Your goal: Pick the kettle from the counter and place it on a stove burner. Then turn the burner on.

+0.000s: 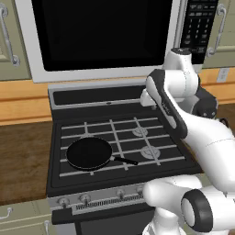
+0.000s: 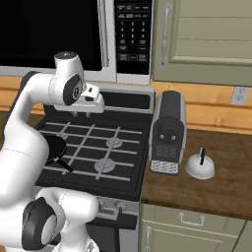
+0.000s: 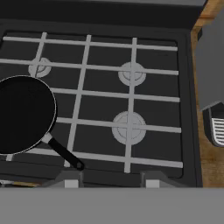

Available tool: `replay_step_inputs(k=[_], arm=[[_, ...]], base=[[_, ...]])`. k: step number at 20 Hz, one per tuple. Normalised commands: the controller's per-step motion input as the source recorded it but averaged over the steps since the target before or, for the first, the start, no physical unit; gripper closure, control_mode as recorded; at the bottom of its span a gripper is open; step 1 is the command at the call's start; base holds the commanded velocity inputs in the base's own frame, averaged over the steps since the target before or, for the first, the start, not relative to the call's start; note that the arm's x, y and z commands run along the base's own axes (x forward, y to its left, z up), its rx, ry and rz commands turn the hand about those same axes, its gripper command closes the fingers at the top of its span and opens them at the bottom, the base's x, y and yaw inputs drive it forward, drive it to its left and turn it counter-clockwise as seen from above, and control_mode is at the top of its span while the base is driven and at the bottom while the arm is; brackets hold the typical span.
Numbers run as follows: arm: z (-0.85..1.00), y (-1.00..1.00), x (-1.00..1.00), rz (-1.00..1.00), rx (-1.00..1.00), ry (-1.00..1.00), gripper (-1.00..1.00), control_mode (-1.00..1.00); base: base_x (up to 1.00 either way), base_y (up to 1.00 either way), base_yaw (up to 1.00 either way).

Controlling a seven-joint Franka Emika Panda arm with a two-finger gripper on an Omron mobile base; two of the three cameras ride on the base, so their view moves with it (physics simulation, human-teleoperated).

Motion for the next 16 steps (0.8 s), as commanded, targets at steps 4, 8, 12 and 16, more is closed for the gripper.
replay_step_inputs(k=[4, 8, 12, 16], arm=[[0.0, 0.0, -0.26, 0.0, 0.0, -0.04, -1.0, -1.0], [0.0, 0.0, -0.59, 0.0, 0.0, -0.16, -1.0, -1.0], [0.02, -0.05, -0.6, 0.0, 0.0, -0.17, -1.0, -1.0], [0.11, -0.25, -0.63, -0.02, 0.0, -0.19, -1.0, -1.0]], base=[[0.0, 0.0, 0.0], [0.0, 0.0, 0.0], [0.0, 0.0, 0.0], [0.0, 0.0, 0.0]])
